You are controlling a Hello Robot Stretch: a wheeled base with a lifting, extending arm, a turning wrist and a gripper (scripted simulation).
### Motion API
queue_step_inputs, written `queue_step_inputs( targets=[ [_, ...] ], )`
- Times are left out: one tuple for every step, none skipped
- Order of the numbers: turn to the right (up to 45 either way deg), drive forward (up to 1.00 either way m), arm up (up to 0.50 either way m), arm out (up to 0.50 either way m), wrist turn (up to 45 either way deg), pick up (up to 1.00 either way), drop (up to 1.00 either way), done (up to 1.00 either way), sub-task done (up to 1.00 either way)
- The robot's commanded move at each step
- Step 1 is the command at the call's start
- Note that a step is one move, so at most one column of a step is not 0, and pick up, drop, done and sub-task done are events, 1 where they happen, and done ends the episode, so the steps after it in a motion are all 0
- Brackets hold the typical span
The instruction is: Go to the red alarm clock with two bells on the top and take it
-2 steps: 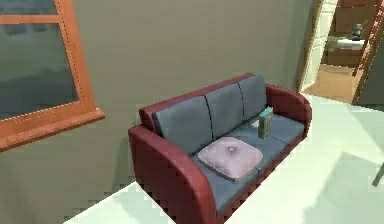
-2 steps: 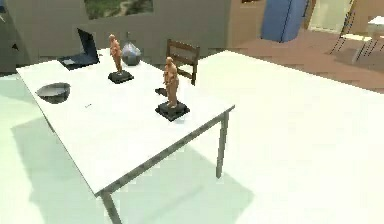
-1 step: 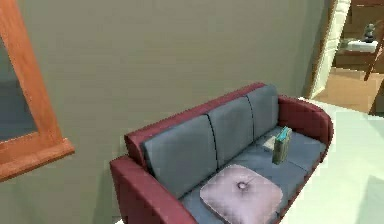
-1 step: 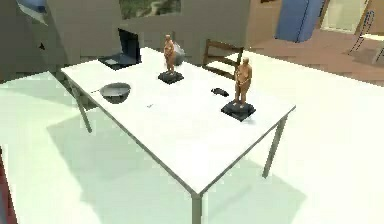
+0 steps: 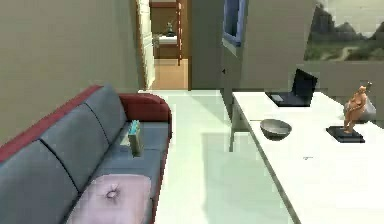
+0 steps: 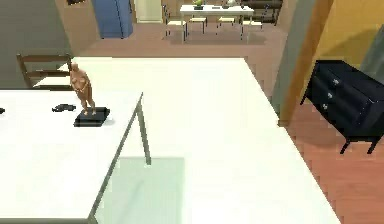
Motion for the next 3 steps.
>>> queue_step_inputs(
  targets=[
    [0.0, 1.00, 0.00, 0.00, 0.0, 0.00, 0.00, 0.00, 0.00],
    [0.0, 1.00, 0.00, 0.00, 0.0, 0.00, 0.00, 0.00, 0.00],
    [0.0, 0.25, 0.00, 0.00, 0.0, 0.00, 0.00, 0.00, 0.00]
  ],
)
